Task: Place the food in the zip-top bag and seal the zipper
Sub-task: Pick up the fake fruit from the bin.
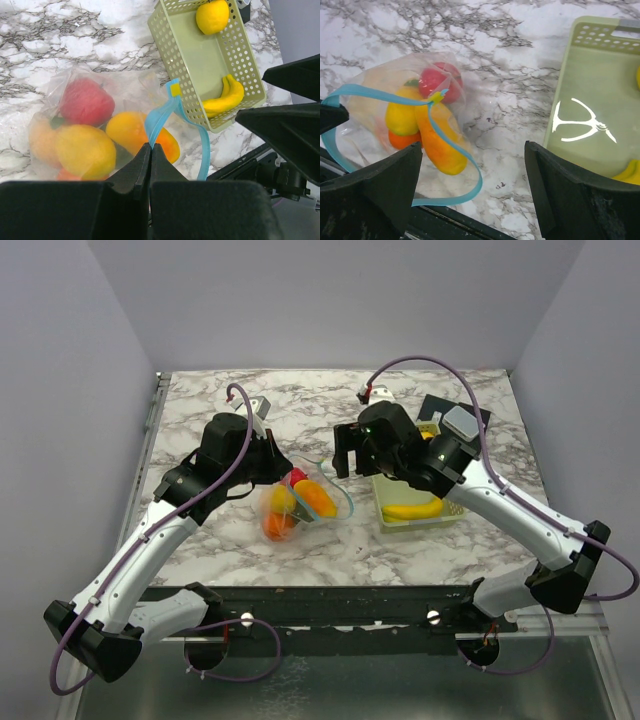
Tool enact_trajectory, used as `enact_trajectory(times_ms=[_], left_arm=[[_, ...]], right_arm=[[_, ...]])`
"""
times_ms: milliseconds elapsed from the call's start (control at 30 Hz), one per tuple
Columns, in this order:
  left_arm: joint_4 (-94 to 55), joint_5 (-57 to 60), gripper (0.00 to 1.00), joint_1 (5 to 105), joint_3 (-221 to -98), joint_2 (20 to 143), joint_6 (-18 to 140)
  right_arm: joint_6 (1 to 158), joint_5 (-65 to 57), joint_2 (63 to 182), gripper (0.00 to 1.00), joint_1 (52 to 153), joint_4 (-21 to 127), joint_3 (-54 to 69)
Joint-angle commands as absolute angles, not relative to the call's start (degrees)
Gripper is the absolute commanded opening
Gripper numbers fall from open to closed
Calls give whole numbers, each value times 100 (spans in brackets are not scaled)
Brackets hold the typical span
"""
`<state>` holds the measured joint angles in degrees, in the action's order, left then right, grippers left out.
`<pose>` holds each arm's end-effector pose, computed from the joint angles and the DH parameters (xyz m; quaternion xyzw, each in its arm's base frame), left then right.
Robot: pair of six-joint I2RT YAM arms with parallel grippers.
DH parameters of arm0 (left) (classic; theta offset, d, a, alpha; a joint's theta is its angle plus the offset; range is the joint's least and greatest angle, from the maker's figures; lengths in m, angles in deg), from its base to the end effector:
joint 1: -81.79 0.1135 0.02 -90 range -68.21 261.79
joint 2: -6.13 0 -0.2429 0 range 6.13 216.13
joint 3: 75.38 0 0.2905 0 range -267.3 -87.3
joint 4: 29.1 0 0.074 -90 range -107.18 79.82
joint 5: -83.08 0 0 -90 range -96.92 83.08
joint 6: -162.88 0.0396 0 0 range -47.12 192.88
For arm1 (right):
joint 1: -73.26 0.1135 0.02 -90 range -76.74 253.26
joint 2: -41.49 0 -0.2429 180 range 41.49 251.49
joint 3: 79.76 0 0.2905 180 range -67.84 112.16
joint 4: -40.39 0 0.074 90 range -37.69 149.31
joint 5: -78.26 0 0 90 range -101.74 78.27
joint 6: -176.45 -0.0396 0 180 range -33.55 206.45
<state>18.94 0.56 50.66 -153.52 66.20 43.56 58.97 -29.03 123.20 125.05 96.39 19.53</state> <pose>0.2311 -0.1456 0.3575 0.0463 0.8634 -0.3001 0.4029 0.2254 0.2673 0.3721 -0.1235 0.8840 0.1701 0.4176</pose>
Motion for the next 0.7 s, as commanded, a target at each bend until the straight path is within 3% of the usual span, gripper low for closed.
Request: enact_trajectory(times_ms=[0,667], left_arm=[[1850,160,0,5077,-15494,6568,4367],[1941,123,0,5077,-15533,6505,4425]], right_arm=[[5940,-3819,12216,88,12467,10082,2009],[6760,-4765,12840,92,10907,9958,1514]])
